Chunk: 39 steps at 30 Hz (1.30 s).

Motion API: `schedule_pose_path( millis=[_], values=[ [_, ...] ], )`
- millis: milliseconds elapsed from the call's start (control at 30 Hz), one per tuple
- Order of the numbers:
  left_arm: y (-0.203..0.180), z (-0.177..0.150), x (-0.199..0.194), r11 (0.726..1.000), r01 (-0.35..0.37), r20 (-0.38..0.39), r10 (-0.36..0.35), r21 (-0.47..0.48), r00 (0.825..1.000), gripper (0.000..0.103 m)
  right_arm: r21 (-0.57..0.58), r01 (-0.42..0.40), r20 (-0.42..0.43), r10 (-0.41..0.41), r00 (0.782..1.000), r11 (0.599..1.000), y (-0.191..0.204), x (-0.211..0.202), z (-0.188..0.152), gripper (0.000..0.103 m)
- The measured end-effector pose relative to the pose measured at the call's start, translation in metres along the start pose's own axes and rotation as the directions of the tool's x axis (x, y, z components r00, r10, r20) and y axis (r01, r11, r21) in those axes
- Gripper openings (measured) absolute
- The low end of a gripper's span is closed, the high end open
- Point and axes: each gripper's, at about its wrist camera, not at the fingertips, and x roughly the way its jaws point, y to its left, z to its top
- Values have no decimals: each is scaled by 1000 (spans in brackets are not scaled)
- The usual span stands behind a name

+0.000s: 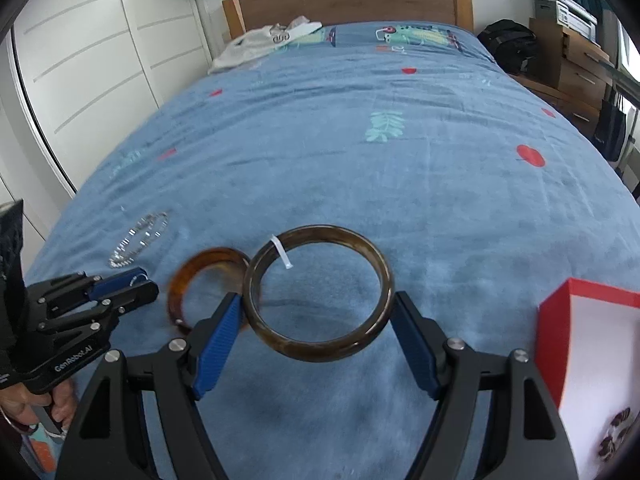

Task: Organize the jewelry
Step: 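Carry ring and dark bangle into the red box and open both tools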

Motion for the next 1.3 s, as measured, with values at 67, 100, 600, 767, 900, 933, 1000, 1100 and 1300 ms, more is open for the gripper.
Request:
schedule_pose_path(
  millis=[67,100,600,767,900,933,1000,1100,1300],
  values=[
    [-1,1,-10,1000,-7,3,7,2,1000,20,15,-8,17,8,1000,1000,-1,-11,0,74],
    [-2,2,-13,1000,-8,3,8,1,1000,20,24,-12,31,11,999,1000,-4,-20,1,74],
    [-135,35,-55,974,206,11,-208,97,978,20,104,141,46,-146,988,985,-107,-138,-32,74],
    [-204,41,-46,940,308,-15,-309,147,951,20,101,186,5,-188,982,977,-156,-151,-43,74],
    [-244,40,-32,922,341,-52,-337,183,940,20,98,190,-8,-190,982,977,-184,-150,-45,74],
    [-250,40,-30,919,345,-60,-340,191,939,20,98,184,-11,-183,983,978,-187,-149,-45,74],
    [-265,40,-22,912,351,-79,-342,211,936,20,89,166,-24,-164,986,982,-199,-141,-43,74],
    [-281,44,-9,907,347,-100,-333,240,938,20,63,131,-51,-128,990,989,-210,-128,-40,74],
    [-300,56,30,903,328,-147,-298,278,943,20,-14,91,-107,-92,990,996,-223,-109,-40,74]
  ],
)
